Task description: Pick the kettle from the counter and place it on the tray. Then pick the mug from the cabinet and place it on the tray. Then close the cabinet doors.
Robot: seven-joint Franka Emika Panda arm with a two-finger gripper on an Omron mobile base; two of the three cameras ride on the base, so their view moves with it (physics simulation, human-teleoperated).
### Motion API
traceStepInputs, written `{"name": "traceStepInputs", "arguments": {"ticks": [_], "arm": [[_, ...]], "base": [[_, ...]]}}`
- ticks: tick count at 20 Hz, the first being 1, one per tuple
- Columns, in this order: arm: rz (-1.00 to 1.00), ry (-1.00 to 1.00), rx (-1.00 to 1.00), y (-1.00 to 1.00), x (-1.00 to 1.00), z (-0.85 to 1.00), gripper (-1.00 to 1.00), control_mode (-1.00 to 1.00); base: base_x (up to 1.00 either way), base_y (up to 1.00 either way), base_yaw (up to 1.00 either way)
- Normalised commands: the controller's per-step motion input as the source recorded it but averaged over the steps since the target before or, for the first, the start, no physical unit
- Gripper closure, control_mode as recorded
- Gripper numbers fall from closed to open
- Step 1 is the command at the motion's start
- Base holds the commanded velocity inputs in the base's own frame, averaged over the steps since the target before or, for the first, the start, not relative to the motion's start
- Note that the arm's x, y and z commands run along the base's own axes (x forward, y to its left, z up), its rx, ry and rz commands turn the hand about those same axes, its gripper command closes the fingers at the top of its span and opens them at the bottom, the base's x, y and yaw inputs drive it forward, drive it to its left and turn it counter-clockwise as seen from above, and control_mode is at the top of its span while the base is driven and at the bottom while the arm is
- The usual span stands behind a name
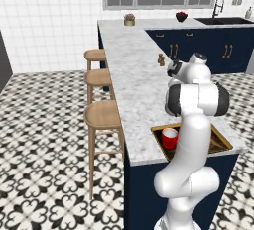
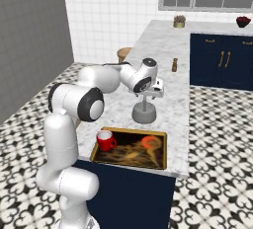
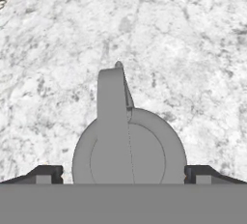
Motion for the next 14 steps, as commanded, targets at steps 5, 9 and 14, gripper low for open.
{"name": "traceStepInputs", "arguments": {"ticks": [5,9,14], "arm": [[-0.02,0.0,0.0,-0.08,0.0,-0.2,-1.0,-1.0],[-0.02,0.0,0.0,0.0,0.0,-0.26,-1.0,-1.0],[-0.01,0.0,-0.01,0.07,-0.02,-0.33,1.0,-1.0]], "base": [[0.0,0.0,0.0],[0.0,0.0,0.0],[0.0,0.0,0.0]]}}
